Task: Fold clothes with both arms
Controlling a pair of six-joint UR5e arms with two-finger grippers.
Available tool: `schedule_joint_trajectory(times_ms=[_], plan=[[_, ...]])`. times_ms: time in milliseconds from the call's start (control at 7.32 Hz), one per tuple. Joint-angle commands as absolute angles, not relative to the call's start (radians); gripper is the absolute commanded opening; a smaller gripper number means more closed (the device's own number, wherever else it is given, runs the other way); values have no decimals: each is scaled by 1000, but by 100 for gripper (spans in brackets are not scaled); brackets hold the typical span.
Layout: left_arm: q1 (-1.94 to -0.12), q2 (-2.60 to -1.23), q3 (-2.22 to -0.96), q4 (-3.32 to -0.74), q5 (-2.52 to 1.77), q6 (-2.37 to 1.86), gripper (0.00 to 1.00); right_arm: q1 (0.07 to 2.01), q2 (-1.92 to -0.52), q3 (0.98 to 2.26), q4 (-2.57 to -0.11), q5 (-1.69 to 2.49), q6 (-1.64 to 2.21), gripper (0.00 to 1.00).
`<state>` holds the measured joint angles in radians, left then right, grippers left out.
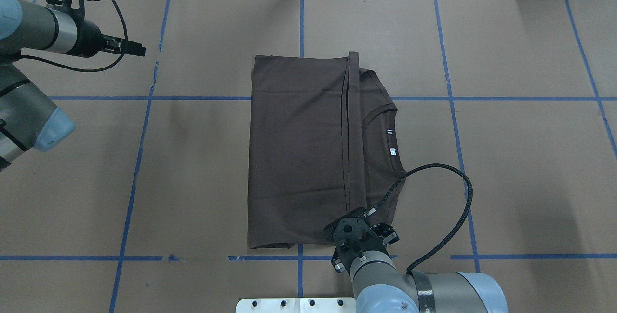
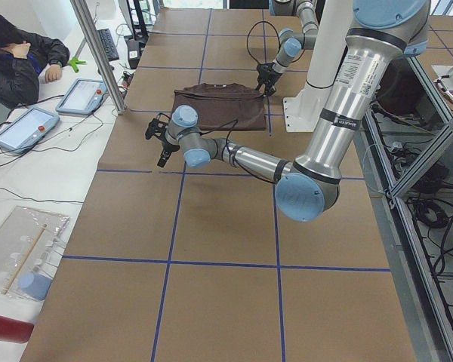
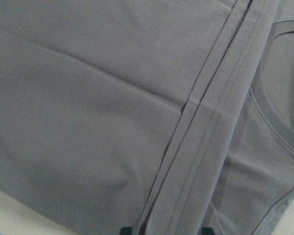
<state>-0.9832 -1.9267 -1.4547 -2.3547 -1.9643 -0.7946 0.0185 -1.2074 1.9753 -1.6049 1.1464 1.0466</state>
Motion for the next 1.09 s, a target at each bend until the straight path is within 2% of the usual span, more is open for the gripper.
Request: schedule_joint_trajectory(times_ms=[0, 137, 273, 410, 546, 956], plan=[[-982, -1927, -1454, -2355, -1965, -795, 100, 11, -1209, 1979, -1605, 1154, 1042, 49], [-982, -1927, -1454, -2355, -1965, -795, 100, 11, -1206, 1980, -1603, 1149, 1042, 44], [-982, -1927, -1454, -2355, -1962, -795, 100, 18, -1204, 1985, -1603, 1149, 1042, 33], [-982, -1927, -1454, -2355, -1965, -795, 100, 31, -1206, 1986, -1601, 1149, 1042, 16], [-982, -1927, -1454, -2355, -1962, -795, 100, 38, -1206, 1997, -1600, 1150, 1042, 11], [-982, -1927, -1454, -2355, -1962, -795, 100, 41, -1210, 2020, -1598, 1147, 1042, 12]])
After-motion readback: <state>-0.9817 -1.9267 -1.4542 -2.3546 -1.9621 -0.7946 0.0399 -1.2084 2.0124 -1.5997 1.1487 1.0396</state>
